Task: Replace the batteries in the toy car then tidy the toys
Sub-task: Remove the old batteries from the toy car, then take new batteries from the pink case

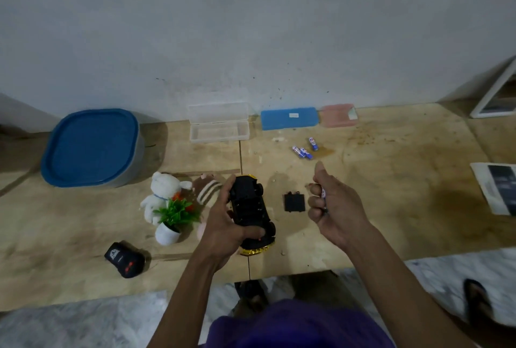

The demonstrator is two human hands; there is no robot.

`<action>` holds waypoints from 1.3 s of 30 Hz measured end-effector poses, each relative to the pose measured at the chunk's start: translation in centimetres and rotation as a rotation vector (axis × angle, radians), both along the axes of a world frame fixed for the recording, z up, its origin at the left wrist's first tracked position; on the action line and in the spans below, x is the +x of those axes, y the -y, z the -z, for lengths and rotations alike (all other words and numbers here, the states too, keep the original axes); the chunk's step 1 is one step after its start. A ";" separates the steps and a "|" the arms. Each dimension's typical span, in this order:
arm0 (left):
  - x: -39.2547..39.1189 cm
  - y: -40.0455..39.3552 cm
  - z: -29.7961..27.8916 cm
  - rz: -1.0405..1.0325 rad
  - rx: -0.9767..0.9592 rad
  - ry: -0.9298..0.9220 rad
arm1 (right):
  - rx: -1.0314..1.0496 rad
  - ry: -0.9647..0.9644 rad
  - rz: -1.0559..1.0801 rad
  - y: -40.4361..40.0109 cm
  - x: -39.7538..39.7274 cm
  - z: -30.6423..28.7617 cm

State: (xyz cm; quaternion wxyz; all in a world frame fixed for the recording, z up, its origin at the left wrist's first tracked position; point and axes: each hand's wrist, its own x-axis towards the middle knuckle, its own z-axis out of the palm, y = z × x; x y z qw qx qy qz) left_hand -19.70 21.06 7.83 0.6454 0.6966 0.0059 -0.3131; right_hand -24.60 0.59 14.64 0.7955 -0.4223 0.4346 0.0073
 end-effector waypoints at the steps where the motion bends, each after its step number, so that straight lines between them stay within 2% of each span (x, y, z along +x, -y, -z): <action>1: 0.3 0.9 0.7 0.021 0.032 -0.009 | -0.016 -0.008 -0.002 0.5 -0.1 0.5; 6: 2.3 5.4 3.9 0.090 0.244 -0.024 | -0.056 -0.093 -0.033 2.9 -0.2 2.4; 14: 5.0 8.2 7.9 0.257 0.512 0.107 | -0.080 -0.117 -0.110 6.3 1.3 4.5; 20: 4.3 8.3 7.1 0.242 0.522 0.168 | -0.053 -0.144 -0.215 8.3 3.2 6.0; 24: 4.7 8.3 6.7 0.287 0.658 0.179 | -0.057 -0.156 -0.271 9.2 4.4 6.6; 29: 4.7 8.1 6.6 0.281 0.649 0.126 | -0.063 -0.154 -0.245 9.3 4.6 5.9; 36: 4.2 7.1 7.0 0.325 0.687 0.162 | -0.053 -0.142 -0.114 8.8 2.1 3.9; 39: 3.8 7.2 6.8 0.315 0.724 0.243 | -0.085 -0.133 -0.051 9.5 0.8 3.7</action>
